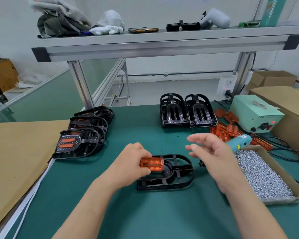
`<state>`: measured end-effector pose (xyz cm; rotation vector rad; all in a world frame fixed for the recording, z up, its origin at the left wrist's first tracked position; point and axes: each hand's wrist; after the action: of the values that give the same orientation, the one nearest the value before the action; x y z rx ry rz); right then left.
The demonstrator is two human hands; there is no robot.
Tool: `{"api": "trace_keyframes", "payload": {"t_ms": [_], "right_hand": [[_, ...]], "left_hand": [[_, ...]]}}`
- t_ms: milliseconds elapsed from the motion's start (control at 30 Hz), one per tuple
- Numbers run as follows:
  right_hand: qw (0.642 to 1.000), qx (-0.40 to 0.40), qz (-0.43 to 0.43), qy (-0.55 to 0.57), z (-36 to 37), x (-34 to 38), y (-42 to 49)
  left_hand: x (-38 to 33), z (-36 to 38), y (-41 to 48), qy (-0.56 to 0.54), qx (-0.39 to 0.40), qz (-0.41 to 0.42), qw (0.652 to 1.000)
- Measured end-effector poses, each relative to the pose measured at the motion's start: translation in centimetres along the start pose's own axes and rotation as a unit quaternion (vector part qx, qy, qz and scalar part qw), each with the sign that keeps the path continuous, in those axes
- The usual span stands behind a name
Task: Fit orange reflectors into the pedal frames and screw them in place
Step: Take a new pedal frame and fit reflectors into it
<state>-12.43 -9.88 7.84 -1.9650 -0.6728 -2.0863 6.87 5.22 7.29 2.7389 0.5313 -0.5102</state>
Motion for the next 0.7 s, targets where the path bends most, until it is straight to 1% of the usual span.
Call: {"api": "trace_keyframes", "payload": {"t_ms": [100,333,400,500,633,700], "right_hand": [[0.999,-0.03,0.001,0.011,-1.6,-0.1,0.6],[0.997,-0.07,-0.001,-0.023,-3.9,-0.8,1.4],[0.994,-0.086,-0.003,-0.063,-4.6,-1.1,1.7],[0.981,-0.113,-0.012,-0.156,-6.1,-1.5,2.2],[0.951,-0.154,-0.01,-0.268,-8.1,-1.5,2.7],[0.928,-0.158,-0.01,-0.338,-8.8,-1.5,2.8]], "left_hand": [[0.2,1.4,0.3,0.019,0.036,0.0,0.999],[0.6,2.2,0.9,0.009,0.056,-0.008,0.998],[0.9,2.2,1.1,-0.006,0.069,-0.019,0.997],[1.1,2.0,1.3,-0.024,0.091,-0.042,0.995],[1.3,1.7,1.5,-0.041,0.113,-0.056,0.991],[1.5,1.4,1.5,-0.063,0.116,-0.061,0.989]]}}
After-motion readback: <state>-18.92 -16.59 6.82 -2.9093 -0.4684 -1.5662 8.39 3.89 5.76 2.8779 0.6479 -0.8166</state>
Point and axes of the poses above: each hand's wrist, its own y-axis towards the middle knuckle, its own z-axis out of the palm, x = y × z, and after that the axes turned 9 degrees about -x, right-handed
